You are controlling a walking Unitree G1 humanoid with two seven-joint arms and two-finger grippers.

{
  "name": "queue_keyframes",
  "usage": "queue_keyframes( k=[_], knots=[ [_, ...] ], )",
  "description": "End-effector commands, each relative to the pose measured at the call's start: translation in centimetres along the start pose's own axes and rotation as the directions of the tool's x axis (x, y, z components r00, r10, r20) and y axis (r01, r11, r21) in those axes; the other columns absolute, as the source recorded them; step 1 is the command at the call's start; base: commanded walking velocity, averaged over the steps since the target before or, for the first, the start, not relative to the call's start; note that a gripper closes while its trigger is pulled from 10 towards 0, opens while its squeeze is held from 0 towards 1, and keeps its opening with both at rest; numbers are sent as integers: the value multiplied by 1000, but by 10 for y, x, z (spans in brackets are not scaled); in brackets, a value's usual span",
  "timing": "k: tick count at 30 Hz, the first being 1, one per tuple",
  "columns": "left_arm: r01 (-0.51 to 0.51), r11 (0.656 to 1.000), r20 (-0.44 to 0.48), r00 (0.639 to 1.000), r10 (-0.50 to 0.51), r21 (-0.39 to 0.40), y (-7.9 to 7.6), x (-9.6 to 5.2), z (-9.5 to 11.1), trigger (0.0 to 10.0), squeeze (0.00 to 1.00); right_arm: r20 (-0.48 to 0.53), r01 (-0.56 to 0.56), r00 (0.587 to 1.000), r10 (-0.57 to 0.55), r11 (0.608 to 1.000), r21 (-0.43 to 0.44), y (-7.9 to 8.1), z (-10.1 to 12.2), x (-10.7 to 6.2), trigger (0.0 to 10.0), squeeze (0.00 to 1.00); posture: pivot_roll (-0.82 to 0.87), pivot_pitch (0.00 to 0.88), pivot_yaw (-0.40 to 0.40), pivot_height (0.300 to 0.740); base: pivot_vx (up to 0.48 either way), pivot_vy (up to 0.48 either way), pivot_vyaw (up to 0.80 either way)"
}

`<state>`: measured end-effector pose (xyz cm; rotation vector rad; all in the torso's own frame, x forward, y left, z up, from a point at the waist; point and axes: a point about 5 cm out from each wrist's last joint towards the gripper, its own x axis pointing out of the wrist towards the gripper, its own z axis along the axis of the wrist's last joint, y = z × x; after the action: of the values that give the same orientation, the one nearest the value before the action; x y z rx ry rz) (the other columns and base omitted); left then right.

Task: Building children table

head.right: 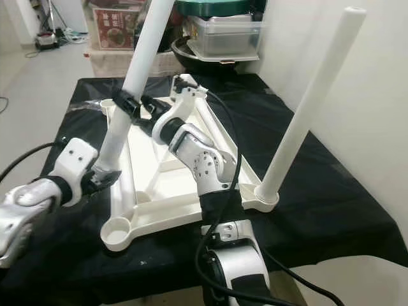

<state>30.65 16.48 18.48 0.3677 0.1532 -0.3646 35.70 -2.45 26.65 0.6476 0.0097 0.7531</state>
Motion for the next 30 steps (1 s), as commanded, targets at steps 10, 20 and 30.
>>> queue_keyframes(
  k=[10,20,30],
  knots=[
    [107,988,15,994,-109,108,-33,11,13,10000,0,21,6,1000,-6,1000,14,18,-26,7,10000,0,46,0,-44,740,0,0,0],
    [100,990,5,995,-101,97,-42,12,10,10000,0,47,21,999,-21,1000,1,19,-27,7,0,0,48,0,-46,740,0,0,0],
    [63,989,18,998,-66,137,-37,15,10,10000,180,53,4,999,-9,997,78,21,-27,7,0,0,45,0,-40,740,0,0,0]
  ],
)
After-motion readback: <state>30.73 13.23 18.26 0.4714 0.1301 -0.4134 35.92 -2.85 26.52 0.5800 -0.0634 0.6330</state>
